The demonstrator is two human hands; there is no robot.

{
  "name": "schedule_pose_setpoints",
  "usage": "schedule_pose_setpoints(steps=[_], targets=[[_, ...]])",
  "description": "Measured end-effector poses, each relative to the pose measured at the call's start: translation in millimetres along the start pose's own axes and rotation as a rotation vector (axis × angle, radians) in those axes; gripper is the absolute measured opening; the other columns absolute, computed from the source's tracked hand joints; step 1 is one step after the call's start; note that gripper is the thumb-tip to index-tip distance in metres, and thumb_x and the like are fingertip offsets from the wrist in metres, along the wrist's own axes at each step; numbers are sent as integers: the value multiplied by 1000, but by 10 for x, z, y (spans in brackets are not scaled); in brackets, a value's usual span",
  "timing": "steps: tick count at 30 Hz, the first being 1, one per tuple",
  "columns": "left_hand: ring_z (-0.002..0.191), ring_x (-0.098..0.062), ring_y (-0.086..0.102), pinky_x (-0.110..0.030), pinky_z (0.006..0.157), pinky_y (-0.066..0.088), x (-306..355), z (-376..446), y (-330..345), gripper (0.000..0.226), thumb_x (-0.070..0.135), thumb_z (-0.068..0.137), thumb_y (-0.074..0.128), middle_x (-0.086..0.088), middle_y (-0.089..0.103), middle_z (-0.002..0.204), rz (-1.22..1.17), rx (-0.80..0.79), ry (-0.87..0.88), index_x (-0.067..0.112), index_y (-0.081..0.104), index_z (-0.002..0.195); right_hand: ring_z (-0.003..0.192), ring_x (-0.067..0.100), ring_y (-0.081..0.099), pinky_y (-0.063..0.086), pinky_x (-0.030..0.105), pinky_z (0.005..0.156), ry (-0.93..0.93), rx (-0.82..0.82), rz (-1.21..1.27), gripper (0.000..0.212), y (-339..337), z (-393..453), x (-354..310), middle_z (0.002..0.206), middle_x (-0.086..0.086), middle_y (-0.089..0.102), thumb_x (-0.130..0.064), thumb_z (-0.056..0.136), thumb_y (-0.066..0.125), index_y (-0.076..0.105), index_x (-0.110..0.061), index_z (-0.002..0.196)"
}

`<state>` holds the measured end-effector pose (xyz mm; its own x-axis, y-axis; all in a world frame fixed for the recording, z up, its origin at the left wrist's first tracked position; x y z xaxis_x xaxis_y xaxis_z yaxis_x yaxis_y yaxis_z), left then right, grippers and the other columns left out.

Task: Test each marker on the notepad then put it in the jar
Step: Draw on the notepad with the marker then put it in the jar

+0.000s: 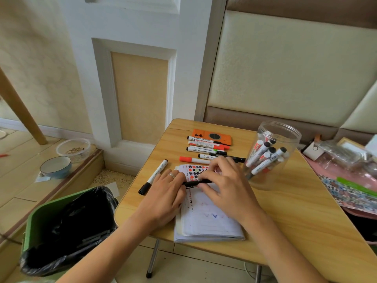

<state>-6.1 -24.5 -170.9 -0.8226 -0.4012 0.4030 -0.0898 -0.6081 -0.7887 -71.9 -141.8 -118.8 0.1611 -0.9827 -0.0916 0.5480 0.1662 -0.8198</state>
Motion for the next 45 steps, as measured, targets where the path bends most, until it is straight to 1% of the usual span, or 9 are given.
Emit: schedule_pose_setpoints(steps=[2, 8, 13, 19, 25, 32, 37, 41, 45], targets=[[82, -15, 39, -37, 80, 38, 17, -4, -6, 20, 32, 103, 27, 10, 42, 86, 4, 0, 10, 24, 42, 93, 109, 17, 54, 48, 34, 93, -68, -20, -21, 17, 28, -2, -50, 114, -3, 58, -33, 95, 66, 71, -19, 104], [85, -11, 42, -40, 81, 39, 38, 14, 2, 37, 45, 108, 21, 13, 48, 90, 18, -16, 40, 28, 52, 100, 93, 16, 63, 53, 39, 81, -64, -110, 84, 27, 224, -61, -92, 105, -6, 67, -37, 101, 52, 66, -24, 120], [88, -11, 42, -41, 81, 38, 66, 14, 12, 34, 46, 108, 23, 13, 49, 93, 13, -26, 55, 29, 51, 103, 92, 13, 63, 53, 38, 81, -3, -115, 127, 32, 209, -46, -50, 101, -9, 71, -45, 97, 54, 72, -25, 114], [91, -11, 41, -41, 85, 38, 54, 11, 24, 36, 48, 107, 22, 13, 47, 96, 0, -46, 46, 28, 51, 102, 80, 7, 57, 49, 34, 68, 86, -112, 203, 21, 201, -39, 18, 89, -14, 69, -45, 94, 69, 68, -25, 97], [91, -11, 42, -42, 85, 40, 31, 26, 23, 39, 49, 107, 21, 13, 47, 95, -15, -40, 33, 27, 52, 101, 71, 4, 50, 46, 31, 60, 86, -89, 196, 31, 192, -31, 9, 80, -14, 66, -56, 91, 62, 66, -26, 89], [91, -9, 42, -38, 87, 38, 41, 15, -4, 33, 48, 106, 24, 15, 46, 95, 9, -8, 34, 28, 51, 101, 62, 7, 47, 35, 27, 54, 59, -71, 33, 34, 135, -16, 41, 69, -20, 45, -62, 91, 60, 61, -29, 81], [107, -17, 43, -33, 87, 30, -50, -17, -121, 24, 42, 100, 36, 8, 51, 105, 114, 127, -73, 25, 53, 102, 80, 7, 57, 50, 30, 69, 157, -173, 83, 14, 237, -75, 171, 98, -15, 60, -36, 100, 58, 64, -26, 108], [125, -18, 36, -29, 91, 25, -166, -17, -29, 27, 46, 93, 37, 3, 51, 122, 95, 59, -135, 26, 52, 104, 80, 5, 64, 56, 27, 65, 311, -77, 167, 36, 137, -115, 320, 102, -13, 66, -19, 103, 56, 52, -33, 136], [117, -14, 39, -35, 97, 32, -146, 2, 69, 31, 46, 88, 32, 10, 44, 115, 118, -44, -124, 29, 47, 108, 73, 11, 75, 63, 38, 62, 482, 63, 586, 28, 108, -164, 443, 98, -6, 70, -15, 104, 58, 57, -35, 124]])
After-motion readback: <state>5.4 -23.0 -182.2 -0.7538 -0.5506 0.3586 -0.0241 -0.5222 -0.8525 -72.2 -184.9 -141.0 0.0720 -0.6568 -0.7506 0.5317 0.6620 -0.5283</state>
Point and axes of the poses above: each hand's wrist, its own z-axis towards the middle knuckle, its own y-axis out of the palm, x = y × z, the point moved 10 cm from there along z, towards the middle knuckle
